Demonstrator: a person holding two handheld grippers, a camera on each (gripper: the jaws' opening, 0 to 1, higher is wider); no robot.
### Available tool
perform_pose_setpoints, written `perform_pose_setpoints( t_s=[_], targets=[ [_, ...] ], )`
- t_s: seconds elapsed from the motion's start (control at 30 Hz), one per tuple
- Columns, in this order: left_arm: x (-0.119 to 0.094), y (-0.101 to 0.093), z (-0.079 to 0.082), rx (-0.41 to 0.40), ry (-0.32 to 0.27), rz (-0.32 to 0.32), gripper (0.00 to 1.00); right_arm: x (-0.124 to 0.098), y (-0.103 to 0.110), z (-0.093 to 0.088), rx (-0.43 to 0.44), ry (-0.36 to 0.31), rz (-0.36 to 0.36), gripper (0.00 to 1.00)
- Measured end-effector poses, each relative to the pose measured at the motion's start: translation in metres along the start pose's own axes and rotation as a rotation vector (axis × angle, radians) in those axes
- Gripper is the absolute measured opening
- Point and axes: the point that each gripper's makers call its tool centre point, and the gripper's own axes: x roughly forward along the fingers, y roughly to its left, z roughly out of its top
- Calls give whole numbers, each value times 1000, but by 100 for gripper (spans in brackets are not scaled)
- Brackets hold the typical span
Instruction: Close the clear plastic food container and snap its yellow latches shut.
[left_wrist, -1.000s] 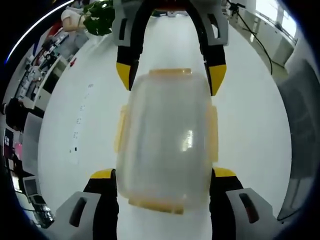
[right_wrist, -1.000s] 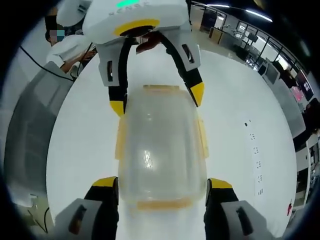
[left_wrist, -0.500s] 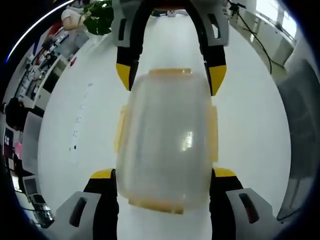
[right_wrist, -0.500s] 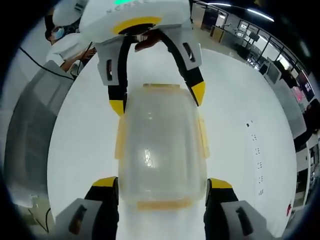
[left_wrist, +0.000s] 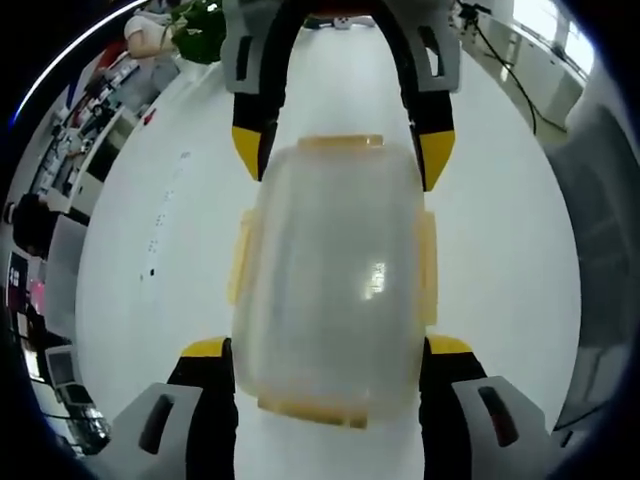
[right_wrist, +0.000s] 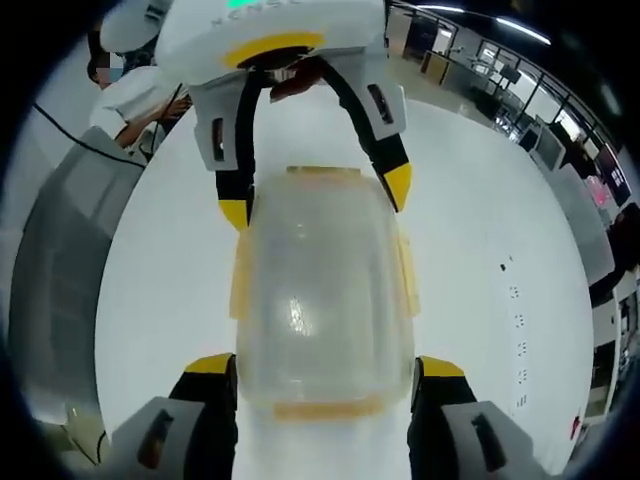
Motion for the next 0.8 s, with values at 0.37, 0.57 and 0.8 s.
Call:
perform_pose_setpoints(
  t_s=[0.37,0.57,0.8],
  targets=[
    [-13,-4,-37,-20,14,8,72,15,9,36,-18,-4,6,69],
    [-20,-5,-54,-32,18,13,72,22,11,51,-30,-5,11,69],
    [-26,-4,-71,-30,26,14,72,29,13,69,-26,-9,8,69]
  ],
)
